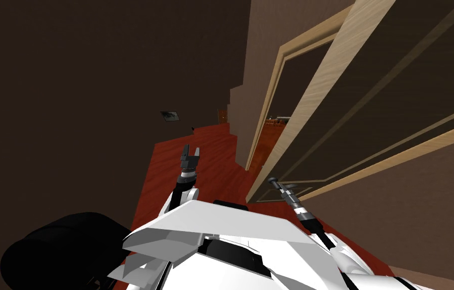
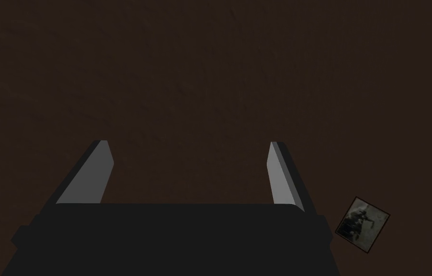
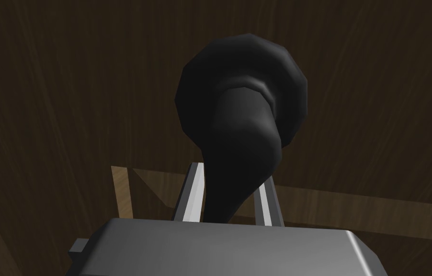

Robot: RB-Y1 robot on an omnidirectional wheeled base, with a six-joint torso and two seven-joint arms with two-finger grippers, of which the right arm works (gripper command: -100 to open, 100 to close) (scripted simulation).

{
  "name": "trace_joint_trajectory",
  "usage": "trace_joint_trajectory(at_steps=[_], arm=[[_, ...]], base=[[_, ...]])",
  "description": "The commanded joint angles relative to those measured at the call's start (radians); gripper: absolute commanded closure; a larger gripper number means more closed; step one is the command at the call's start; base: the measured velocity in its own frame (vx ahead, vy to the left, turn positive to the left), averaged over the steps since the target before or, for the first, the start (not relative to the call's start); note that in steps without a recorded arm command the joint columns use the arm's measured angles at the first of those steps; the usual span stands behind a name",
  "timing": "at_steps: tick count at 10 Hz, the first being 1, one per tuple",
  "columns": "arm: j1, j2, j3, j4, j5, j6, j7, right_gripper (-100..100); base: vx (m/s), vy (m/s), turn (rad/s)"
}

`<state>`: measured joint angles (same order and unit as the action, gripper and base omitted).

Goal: Pull the door open

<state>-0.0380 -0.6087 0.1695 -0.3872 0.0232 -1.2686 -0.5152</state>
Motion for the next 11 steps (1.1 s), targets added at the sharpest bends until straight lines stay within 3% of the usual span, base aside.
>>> trace_joint_trajectory(at_steps=[1,11], arm=[[0.000,0.000,0.000,0.000,0.000,0.000,0.000,100],[0.013,-0.012,0.000,0.029,-0.003,-0.048,-0.004,100]], base=[[-0.084,-0.042,0.037],[-0.163,-0.089,0.149]])
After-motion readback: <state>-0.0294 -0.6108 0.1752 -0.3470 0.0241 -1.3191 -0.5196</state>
